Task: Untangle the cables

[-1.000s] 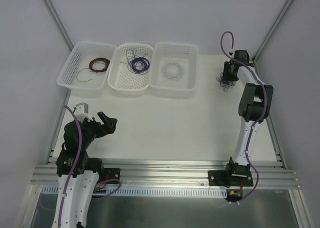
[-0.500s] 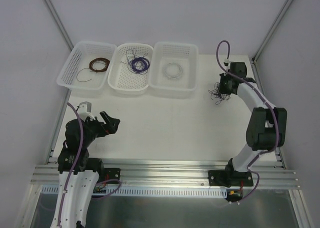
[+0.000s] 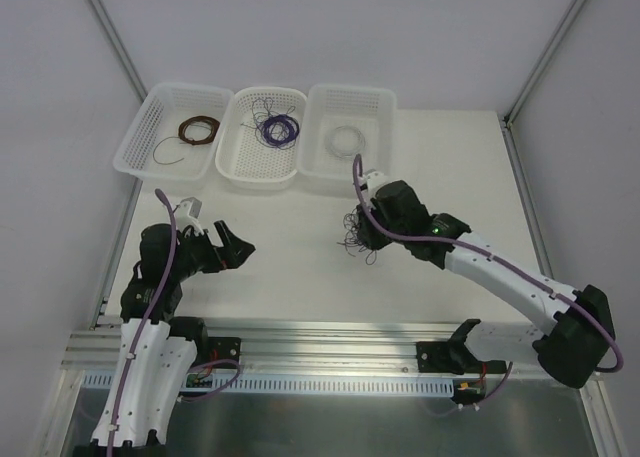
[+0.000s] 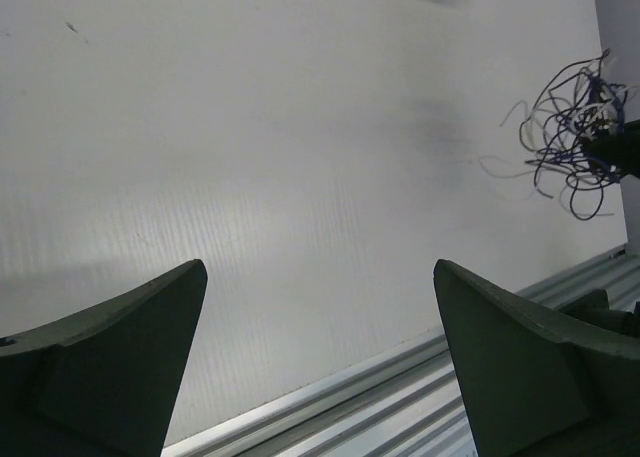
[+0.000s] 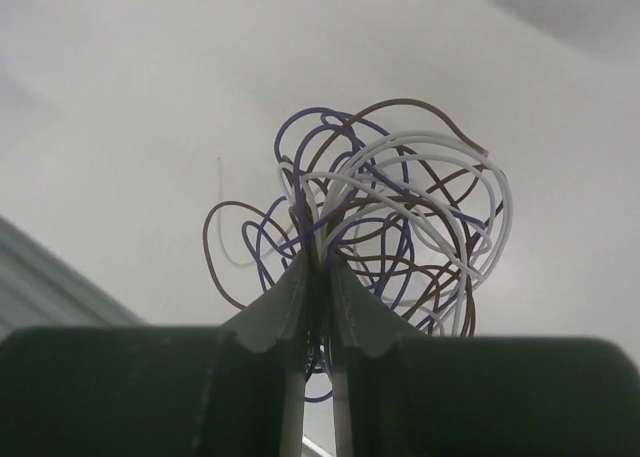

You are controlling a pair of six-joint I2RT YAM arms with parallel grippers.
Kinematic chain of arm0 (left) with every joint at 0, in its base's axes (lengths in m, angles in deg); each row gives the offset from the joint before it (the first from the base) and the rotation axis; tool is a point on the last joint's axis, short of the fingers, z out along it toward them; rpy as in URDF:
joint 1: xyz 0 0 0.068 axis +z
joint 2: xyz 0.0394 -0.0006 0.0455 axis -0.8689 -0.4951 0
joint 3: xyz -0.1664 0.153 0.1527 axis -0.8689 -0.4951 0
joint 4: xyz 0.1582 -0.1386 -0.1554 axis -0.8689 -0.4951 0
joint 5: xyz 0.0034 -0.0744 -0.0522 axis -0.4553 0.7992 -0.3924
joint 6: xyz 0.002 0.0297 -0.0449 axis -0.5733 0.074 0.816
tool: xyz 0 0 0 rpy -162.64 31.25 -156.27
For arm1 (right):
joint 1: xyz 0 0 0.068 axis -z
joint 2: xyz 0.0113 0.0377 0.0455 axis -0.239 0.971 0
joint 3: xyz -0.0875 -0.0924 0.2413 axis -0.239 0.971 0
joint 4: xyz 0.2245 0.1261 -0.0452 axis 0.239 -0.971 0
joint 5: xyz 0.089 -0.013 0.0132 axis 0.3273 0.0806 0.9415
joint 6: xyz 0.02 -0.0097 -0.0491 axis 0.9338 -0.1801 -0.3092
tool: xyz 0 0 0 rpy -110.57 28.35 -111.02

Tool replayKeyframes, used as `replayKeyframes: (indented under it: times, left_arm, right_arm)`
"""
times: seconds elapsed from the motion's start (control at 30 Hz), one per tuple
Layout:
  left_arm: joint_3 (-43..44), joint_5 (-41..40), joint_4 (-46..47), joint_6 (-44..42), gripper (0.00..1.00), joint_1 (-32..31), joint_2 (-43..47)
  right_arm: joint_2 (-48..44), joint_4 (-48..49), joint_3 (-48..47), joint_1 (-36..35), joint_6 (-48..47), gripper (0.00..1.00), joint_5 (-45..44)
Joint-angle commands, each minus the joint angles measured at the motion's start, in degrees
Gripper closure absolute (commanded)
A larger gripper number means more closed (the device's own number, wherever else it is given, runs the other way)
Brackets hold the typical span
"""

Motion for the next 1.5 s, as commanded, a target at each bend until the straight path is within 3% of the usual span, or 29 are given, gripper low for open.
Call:
replayKeyframes:
  times: [0.0,0.13,0.2,0.27,0.37,0.6,0.97,1.2,1.37,1.47]
  left_arm:
    - [-0.82,5.74,3.27,-1.01,0.01,-0.61,-1.99]
    - [-0.73,6.98,3.36,0.65,0.01,-2.8,-5.5]
    - [-0.73,6.98,3.62,2.76,0.01,-5.43,-7.69]
    - [-0.73,6.02,4.06,5.04,0.01,-7.8,-9.28]
    - [-0.64,1.98,5.64,8.29,0.01,-13.87,-11.22]
    - [-0.21,-4.88,12.93,15.51,0.03,-22.49,-16.66]
    - [-0.55,-14.46,24.27,24.65,0.16,-36.54,-30.02]
    - [-3.81,-18.77,31.48,32.47,0.29,-39.89,-33.72]
    - [-5.73,-20.62,32.28,35.64,0.31,-40.69,-33.73]
    - [-6.97,-21.32,32.54,36.34,0.31,-40.78,-32.85]
  right_arm:
    - [2.36,2.29,0.1,-6.96,-0.6,0.85,-0.42]
    - [9.39,3.7,-0.52,-13.81,-2.88,0.77,0.2]
    - [12.12,3.96,-0.96,-14.62,-2.89,0.61,0.2]
    - [12.05,3.79,-1.14,-15.5,-2.54,0.5,0.29]
    - [8.11,4.05,-0.18,-15.94,-1.14,0.42,-1.11]
    - [3.17,0.89,2.72,-14.89,3.08,0.5,-7.71]
    - [6.23,10.72,8.27,-10.23,1.07,0.53,5.54]
    - [10.8,13.89,7.22,-9.79,-5.25,0.51,10.83]
    - [13.62,13.02,5.02,-9.79,-8.51,0.5,13.12]
    - [14.94,12.93,4.23,-9.7,-9.04,0.54,13.12]
